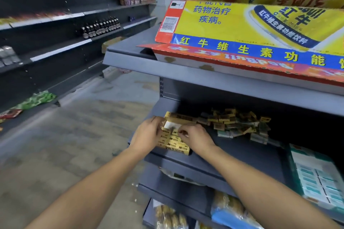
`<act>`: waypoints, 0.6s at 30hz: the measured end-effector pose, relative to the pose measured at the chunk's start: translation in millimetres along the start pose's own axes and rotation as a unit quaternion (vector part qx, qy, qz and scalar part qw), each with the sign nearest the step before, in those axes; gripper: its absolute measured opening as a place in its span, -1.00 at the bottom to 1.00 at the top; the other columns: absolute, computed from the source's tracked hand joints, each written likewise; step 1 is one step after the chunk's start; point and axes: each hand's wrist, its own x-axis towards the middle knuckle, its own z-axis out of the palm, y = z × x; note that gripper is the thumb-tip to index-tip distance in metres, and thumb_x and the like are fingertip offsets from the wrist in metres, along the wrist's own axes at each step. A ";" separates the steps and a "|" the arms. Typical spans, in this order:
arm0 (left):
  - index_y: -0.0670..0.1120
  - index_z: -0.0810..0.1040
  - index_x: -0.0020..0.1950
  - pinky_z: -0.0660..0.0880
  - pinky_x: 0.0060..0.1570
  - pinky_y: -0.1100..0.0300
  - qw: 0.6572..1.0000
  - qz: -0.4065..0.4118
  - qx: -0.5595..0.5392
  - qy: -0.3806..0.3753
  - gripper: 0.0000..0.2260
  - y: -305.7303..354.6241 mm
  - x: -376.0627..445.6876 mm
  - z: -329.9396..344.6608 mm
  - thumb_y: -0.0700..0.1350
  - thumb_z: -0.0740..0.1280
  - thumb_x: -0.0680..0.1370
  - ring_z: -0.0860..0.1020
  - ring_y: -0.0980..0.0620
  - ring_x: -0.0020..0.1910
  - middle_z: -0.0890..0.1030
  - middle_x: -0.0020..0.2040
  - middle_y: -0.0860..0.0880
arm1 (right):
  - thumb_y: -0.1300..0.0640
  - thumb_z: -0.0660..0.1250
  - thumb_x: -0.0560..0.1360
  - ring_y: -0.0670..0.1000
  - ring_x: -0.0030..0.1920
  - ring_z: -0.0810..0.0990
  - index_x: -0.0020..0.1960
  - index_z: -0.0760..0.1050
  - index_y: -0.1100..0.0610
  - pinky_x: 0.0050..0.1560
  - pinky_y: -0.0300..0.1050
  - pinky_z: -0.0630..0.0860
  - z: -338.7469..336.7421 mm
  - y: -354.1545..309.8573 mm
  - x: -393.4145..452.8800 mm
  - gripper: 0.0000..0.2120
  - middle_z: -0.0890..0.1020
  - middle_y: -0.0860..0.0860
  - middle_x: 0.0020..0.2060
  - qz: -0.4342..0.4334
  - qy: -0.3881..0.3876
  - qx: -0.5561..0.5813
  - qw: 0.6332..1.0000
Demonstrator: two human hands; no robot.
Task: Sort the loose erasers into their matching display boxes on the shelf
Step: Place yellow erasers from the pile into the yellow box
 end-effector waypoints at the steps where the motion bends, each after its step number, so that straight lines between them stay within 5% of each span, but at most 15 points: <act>1: -0.09 0.56 0.19 0.47 -0.09 0.09 1.000 -0.002 0.000 0.000 -0.70 -0.6 -0.2 0.6 -0.29 0.27 0.49 0.57 -0.06 -0.01 0.61 0.02 -0.02 | 0.09 0.32 0.53 0.09 -0.02 0.62 0.05 0.63 0.11 -0.02 0.01 0.56 0.7 -1.1 0.4 -0.83 0.67 0.05 -0.02 0.000 -0.003 0.003 1.000; 12: -0.11 0.56 0.18 0.46 -0.09 0.12 1.000 0.009 0.006 -0.003 -0.71 -2.2 -0.2 6.9 -0.31 0.25 0.50 0.56 -0.06 -0.03 0.59 0.03 -0.02 | 0.05 0.29 0.52 0.04 0.00 0.59 0.00 0.64 0.07 -0.01 -0.04 0.54 3.9 -3.2 1.0 -0.82 0.67 -0.02 -0.03 -0.027 -0.009 0.002 1.000; 18: -0.09 0.58 0.19 0.51 -0.02 0.08 1.000 -0.009 0.022 -0.004 -0.75 -2.3 2.2 12.6 -0.22 0.28 0.53 0.56 -0.05 0.02 0.57 0.08 -0.02 | 0.15 0.30 0.51 0.15 0.18 0.46 0.13 0.59 0.12 0.18 0.01 0.45 -0.2 5.4 -4.9 -0.78 0.55 0.09 0.15 0.029 0.076 -0.047 0.996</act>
